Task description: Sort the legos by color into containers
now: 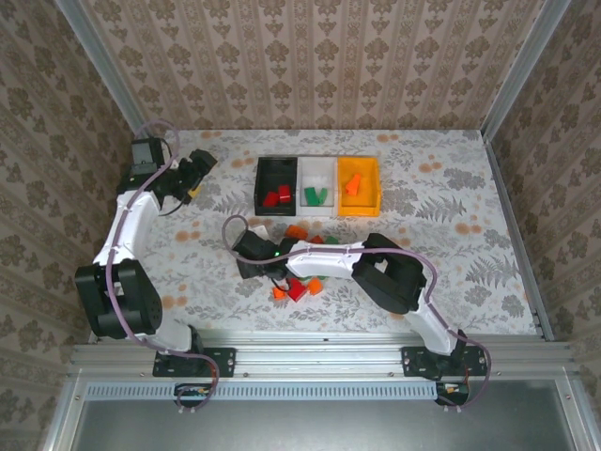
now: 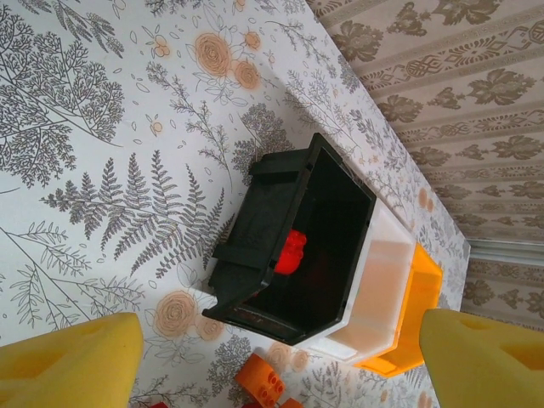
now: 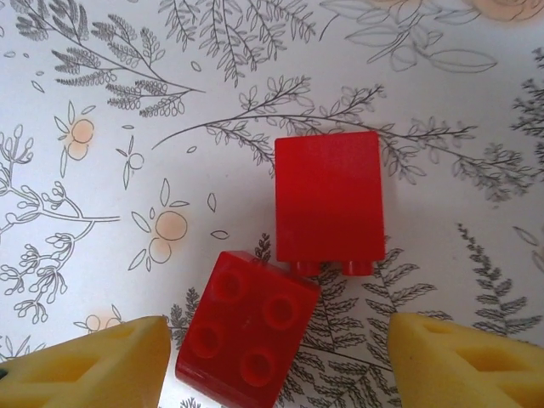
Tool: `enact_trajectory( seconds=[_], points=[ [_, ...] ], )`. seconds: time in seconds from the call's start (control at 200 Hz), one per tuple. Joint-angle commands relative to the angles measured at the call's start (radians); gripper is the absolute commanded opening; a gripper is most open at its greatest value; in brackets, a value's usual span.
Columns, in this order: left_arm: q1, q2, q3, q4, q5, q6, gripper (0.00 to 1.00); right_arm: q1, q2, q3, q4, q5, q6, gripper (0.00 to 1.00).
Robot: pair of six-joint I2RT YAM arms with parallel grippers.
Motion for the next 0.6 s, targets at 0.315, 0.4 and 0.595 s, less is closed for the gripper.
enact_trajectory(
  seconds=[0.315, 0.4, 0.595],
  points=[
    [-0.010, -0.003, 0.019, -0.023, -0.013, 0.034, 0.86, 0.018, 0.058, 0.034, -0.037, 0.065, 0.007, 0.36],
    [-0.010, -0.001, 0.019, -0.023, -0.013, 0.036, 0.86, 0.024, 0.019, 0.010, -0.024, 0.101, -0.018, 0.30],
    [-0.014, 0.008, 0.017, -0.020, -0.010, 0.033, 0.86, -0.004, -0.120, -0.038, -0.015, 0.176, -0.109, 0.28]
  ],
)
